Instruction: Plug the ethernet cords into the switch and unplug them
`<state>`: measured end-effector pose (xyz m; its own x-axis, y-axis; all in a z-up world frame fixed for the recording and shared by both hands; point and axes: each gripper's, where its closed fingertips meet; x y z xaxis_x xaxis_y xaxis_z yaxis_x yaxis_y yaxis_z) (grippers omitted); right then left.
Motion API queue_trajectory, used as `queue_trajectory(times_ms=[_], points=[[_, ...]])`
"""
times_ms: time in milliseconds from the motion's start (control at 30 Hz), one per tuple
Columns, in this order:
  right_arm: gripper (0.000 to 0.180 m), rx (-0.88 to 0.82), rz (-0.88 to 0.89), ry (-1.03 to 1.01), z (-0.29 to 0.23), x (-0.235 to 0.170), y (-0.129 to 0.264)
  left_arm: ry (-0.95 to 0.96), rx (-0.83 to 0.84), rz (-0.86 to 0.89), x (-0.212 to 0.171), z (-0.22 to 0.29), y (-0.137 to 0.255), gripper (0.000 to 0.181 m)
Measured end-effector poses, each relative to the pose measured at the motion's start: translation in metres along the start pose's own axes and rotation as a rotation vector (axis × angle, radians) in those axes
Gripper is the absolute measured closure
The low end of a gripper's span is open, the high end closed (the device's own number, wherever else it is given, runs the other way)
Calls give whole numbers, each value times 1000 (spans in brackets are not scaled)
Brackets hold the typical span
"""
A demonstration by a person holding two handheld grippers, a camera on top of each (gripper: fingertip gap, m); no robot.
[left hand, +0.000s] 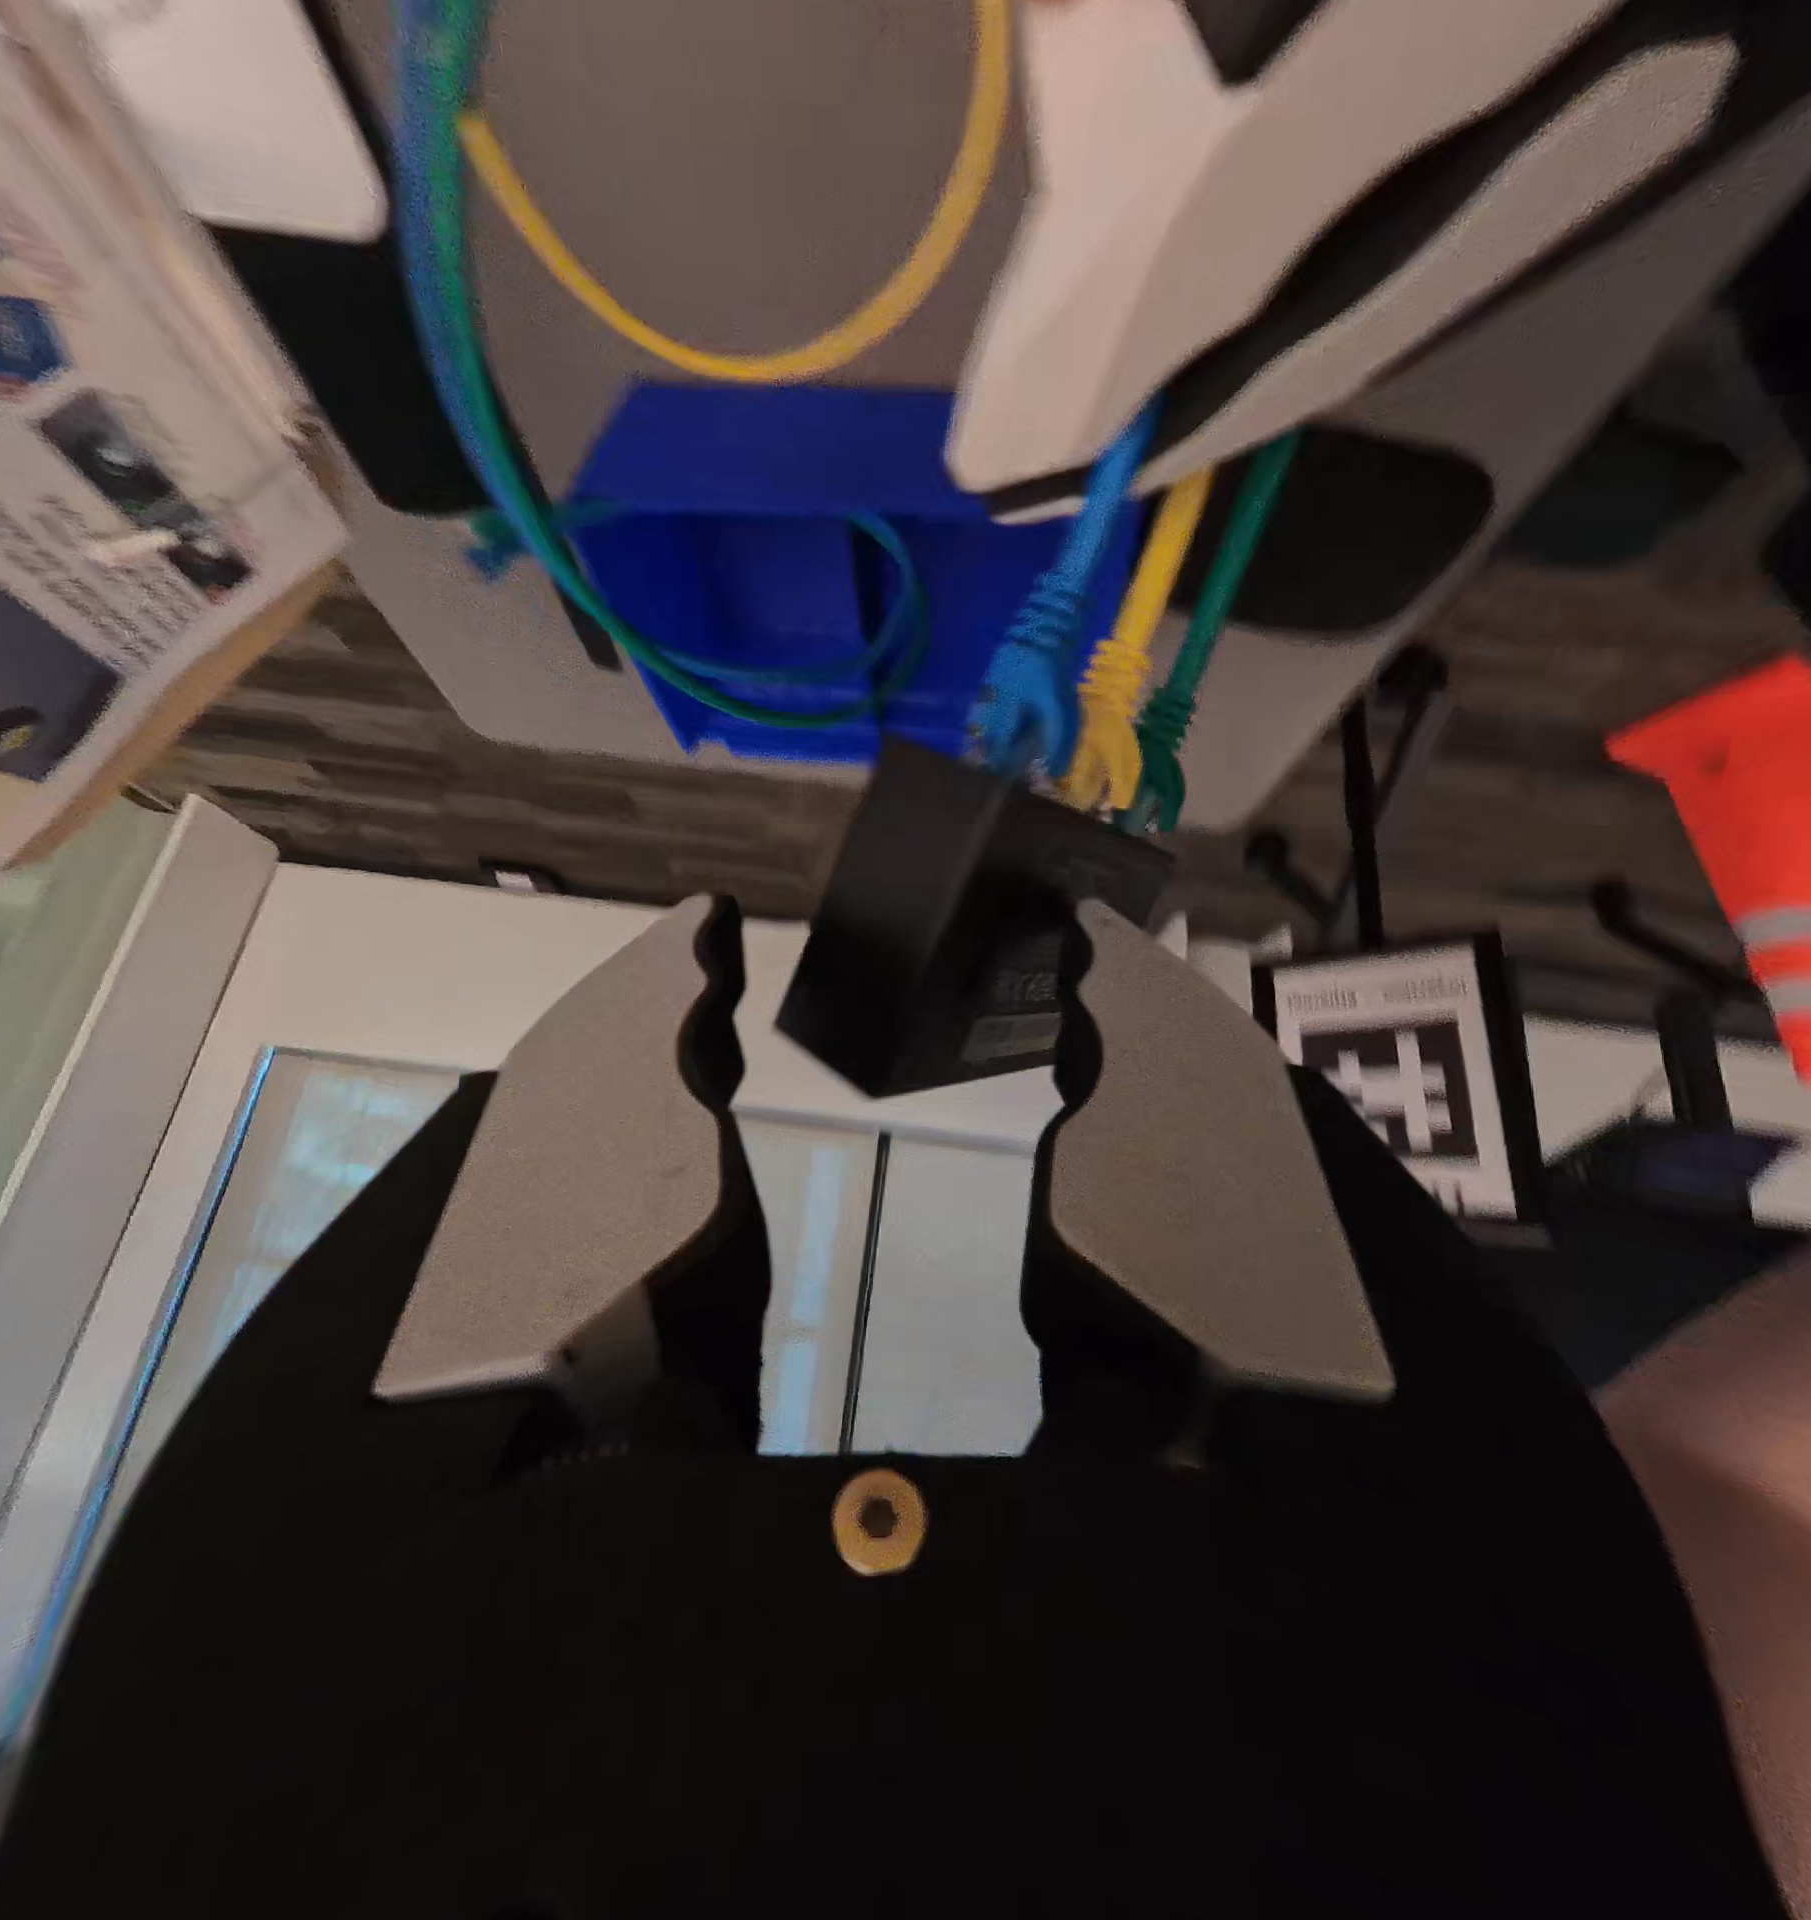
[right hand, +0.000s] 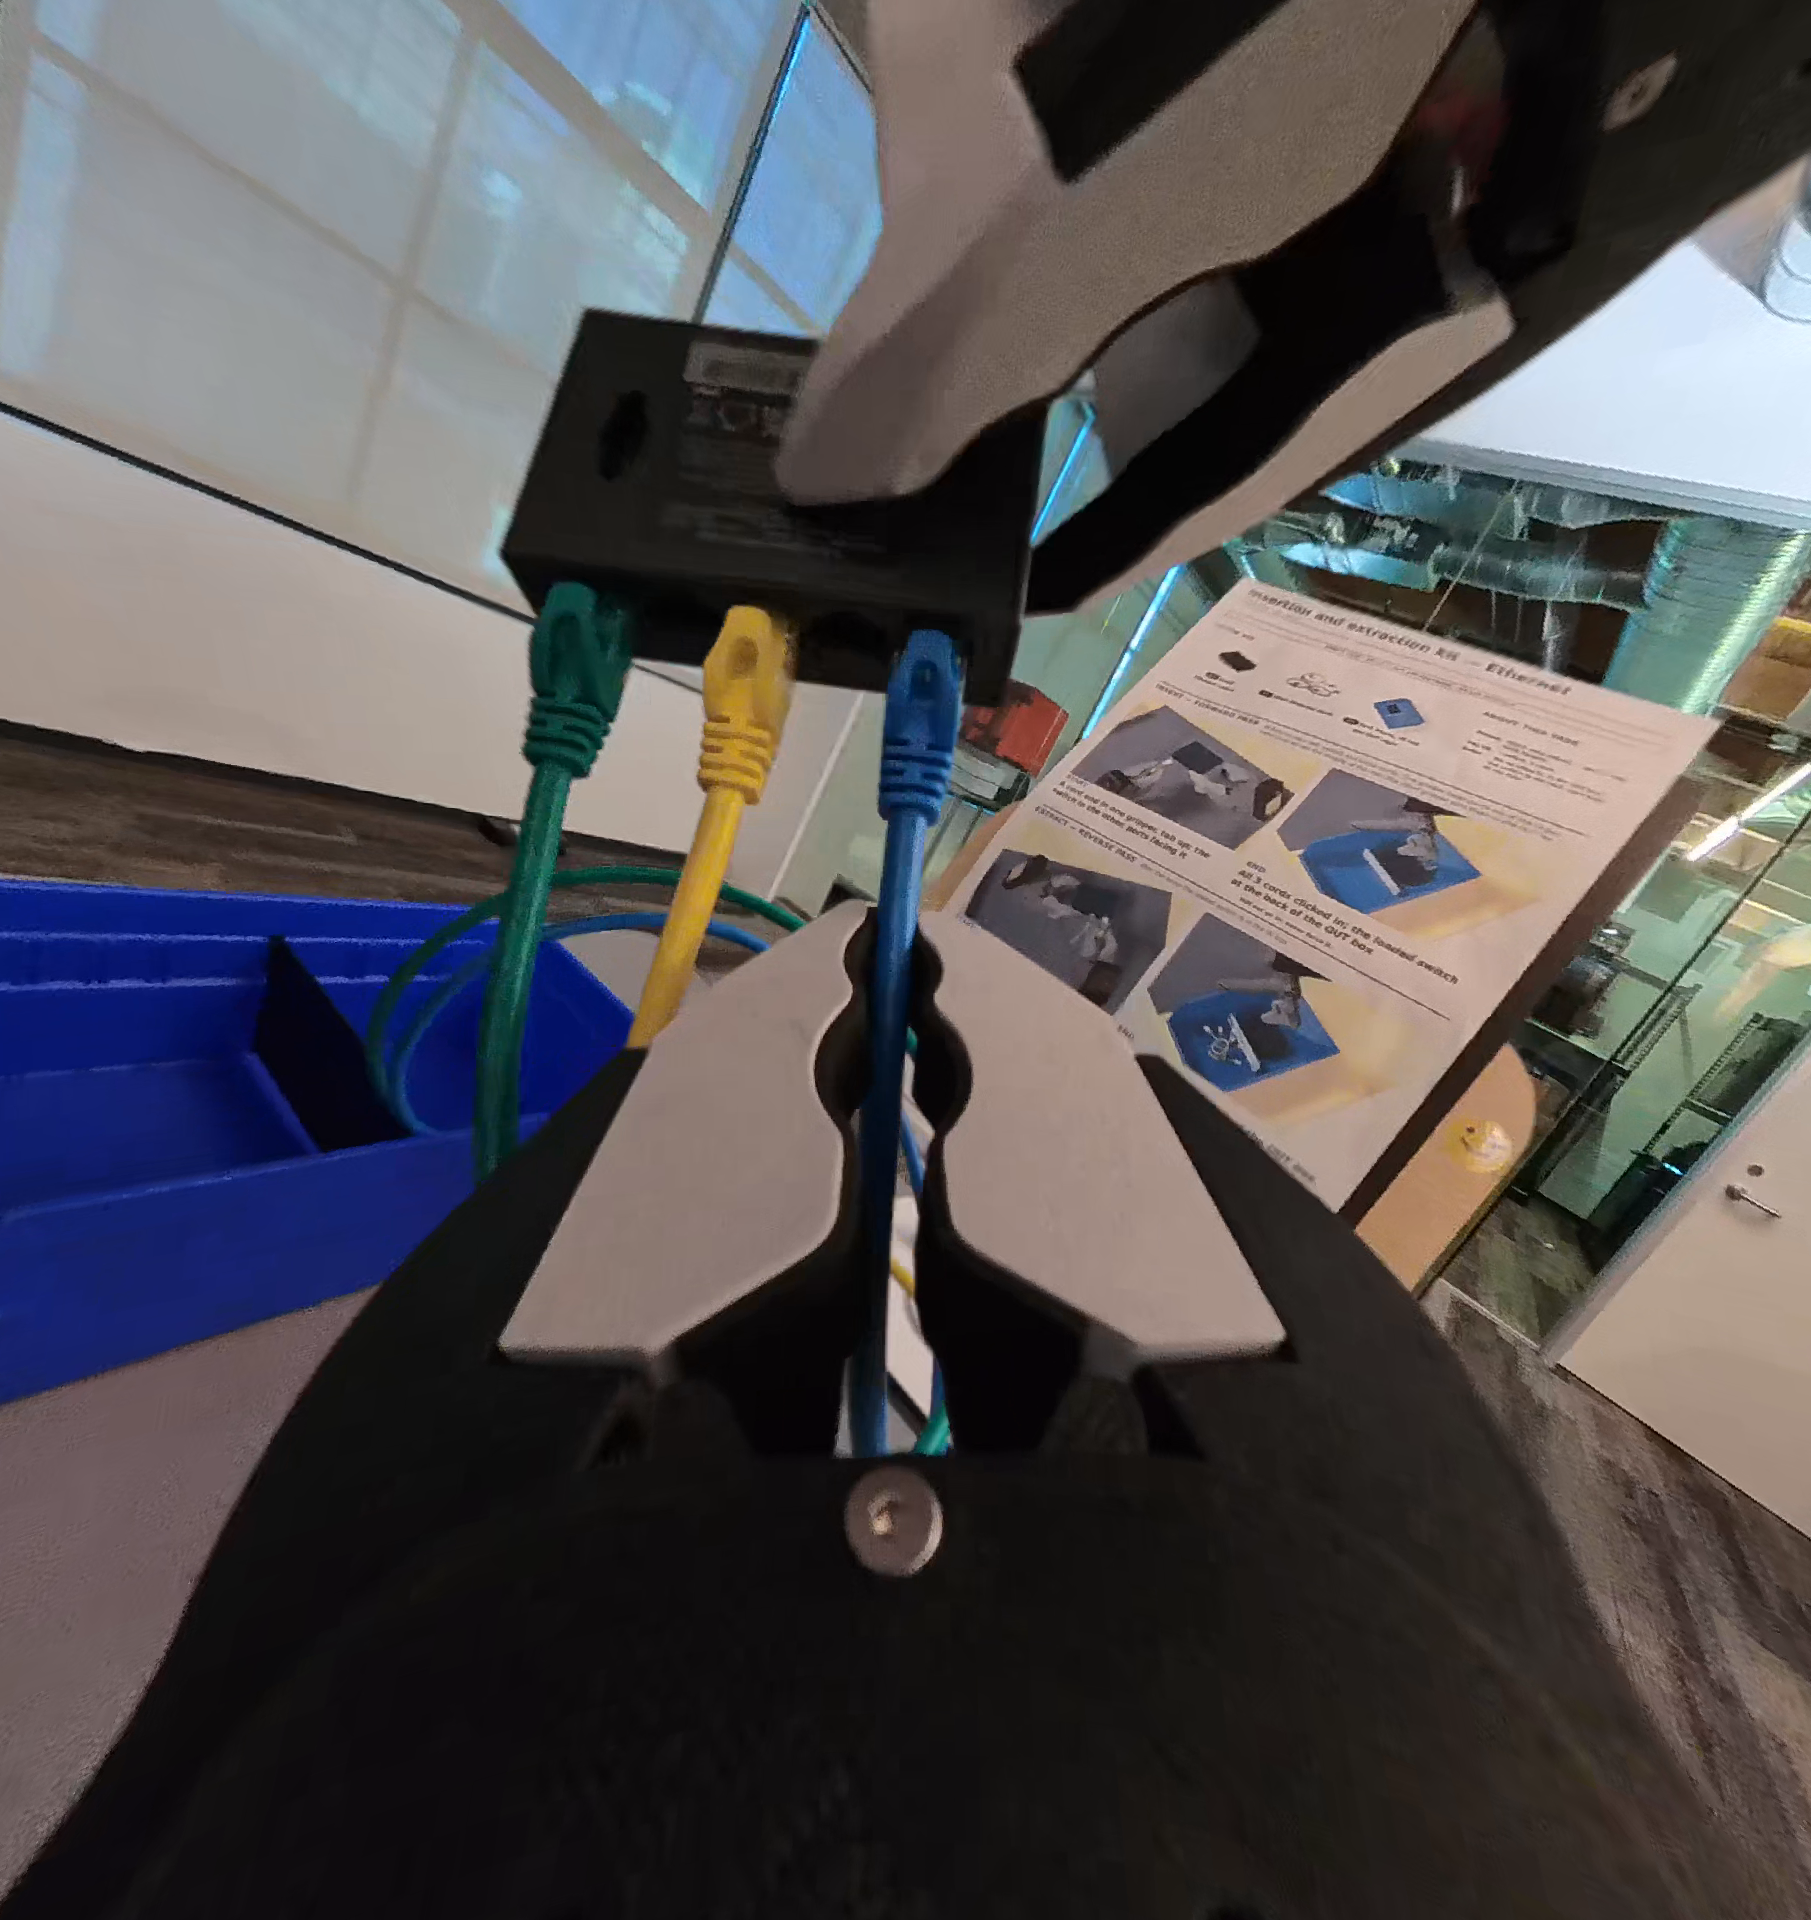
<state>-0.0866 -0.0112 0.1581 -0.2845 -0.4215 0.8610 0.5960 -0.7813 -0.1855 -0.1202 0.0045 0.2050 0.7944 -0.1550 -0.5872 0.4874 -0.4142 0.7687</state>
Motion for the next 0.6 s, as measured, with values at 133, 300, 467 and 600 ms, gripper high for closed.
queue_trajectory(times_ms=[133, 300, 467, 600], points=[[177, 20, -38, -29, -9, -23, -11, 216, 76, 394, -14, -38, -1, 110], [177, 6, -57, -55, -3, -33, -13, 728, 163, 1128, -67, -61, -23, 102], [177, -29, -37, -103, 14, -28, -4, 1070, 95, 1549, -59, -5, -136, 104], [177, -38, -40, -132, 20, -29, 0, 1160, 74, 1397, -4, 12, -213, 101]])
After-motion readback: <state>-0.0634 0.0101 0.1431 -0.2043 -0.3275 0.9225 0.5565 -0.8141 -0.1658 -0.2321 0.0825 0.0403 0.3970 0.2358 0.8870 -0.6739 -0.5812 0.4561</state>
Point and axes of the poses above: each gripper's, where its closed fingertips meet, y back along the fingers, x out of its top, z = x × y across the jaws, and after that the axes turned 9 degrees about x, right-handed
